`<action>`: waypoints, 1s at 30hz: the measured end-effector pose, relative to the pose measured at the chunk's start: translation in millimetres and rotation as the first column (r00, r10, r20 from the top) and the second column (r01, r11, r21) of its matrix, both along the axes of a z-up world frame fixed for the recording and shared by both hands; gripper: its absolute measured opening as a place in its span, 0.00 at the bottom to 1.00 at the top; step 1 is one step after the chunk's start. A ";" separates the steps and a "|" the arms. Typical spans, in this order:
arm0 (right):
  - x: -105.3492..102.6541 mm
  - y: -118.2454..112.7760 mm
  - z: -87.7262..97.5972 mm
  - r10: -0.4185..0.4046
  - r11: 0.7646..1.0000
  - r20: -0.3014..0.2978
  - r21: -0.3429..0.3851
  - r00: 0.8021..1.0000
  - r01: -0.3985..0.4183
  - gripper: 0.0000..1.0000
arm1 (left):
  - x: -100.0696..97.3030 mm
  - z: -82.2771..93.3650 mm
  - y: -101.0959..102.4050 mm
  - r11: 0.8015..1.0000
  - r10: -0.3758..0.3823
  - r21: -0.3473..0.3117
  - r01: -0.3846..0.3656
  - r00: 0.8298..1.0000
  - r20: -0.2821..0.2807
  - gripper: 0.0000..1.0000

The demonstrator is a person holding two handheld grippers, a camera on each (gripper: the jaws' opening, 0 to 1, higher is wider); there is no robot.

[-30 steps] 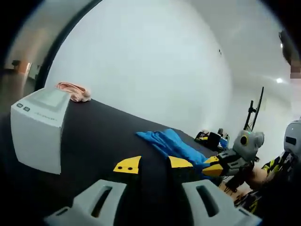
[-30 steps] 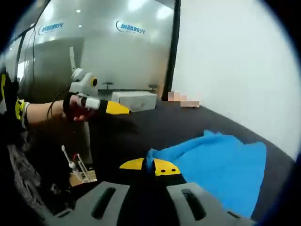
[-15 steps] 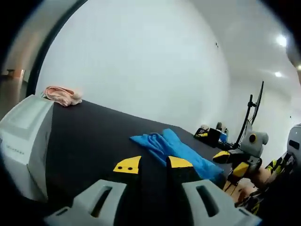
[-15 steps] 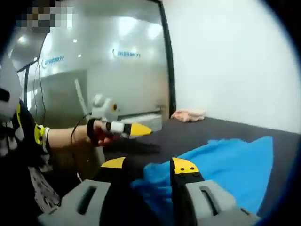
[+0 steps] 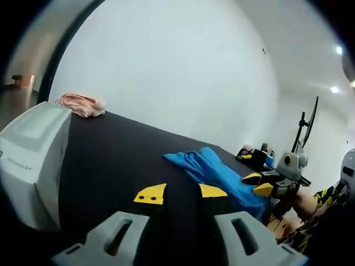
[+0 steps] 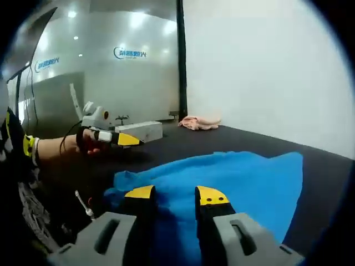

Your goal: Spread out the cloth and fold it

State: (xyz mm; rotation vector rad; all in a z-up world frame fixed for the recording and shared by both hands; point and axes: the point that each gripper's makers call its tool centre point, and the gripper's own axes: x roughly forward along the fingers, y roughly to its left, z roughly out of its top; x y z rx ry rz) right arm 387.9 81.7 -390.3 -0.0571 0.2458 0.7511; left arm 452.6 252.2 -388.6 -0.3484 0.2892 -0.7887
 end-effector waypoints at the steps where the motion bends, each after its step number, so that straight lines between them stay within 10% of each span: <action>1: -0.4 0.8 -4.7 0.002 1.000 -0.003 -0.014 1.000 -0.003 0.26 | 0.0 -1.6 0.7 1.000 0.002 0.004 -0.002 1.000 -0.002 0.18; 5: -10.0 3.0 -37.2 0.066 0.981 -0.045 -0.177 0.997 -0.073 0.10 | 0.5 -5.1 1.5 1.000 0.008 0.012 -0.008 1.000 -0.007 0.18; 7: -8.8 6.2 -32.2 0.087 0.977 0.049 -0.198 0.995 -0.076 0.10 | 0.1 -6.0 0.3 1.000 0.004 0.017 -0.004 1.000 -0.007 0.18; 11: -8.0 2.4 -12.9 0.102 0.989 -0.027 -0.100 0.994 -0.105 0.15 | 0.0 -5.5 -1.5 1.000 0.001 0.030 -0.002 1.000 0.009 0.18; 18: 92.7 -49.9 58.1 -0.112 0.991 0.091 -0.059 0.990 0.117 0.18 | 12.2 3.2 -5.8 1.000 0.021 0.003 -0.021 0.999 0.032 0.18; 22: 162.3 -57.3 41.6 -0.267 0.964 -0.013 -0.012 0.964 0.267 0.23 | 18.2 10.4 -14.6 0.999 0.030 -0.022 -0.030 0.999 0.042 0.18; 26: 185.4 -50.4 6.4 -0.330 0.943 -0.112 -0.071 0.937 0.324 0.30 | 19.5 14.6 -19.8 0.999 0.027 -0.035 -0.025 0.999 0.047 0.18; 30: 201.0 -53.0 -8.2 -0.363 0.927 -0.078 -0.134 0.928 0.351 0.30 | 18.7 12.5 -18.4 0.999 0.026 -0.028 -0.025 0.999 0.041 0.18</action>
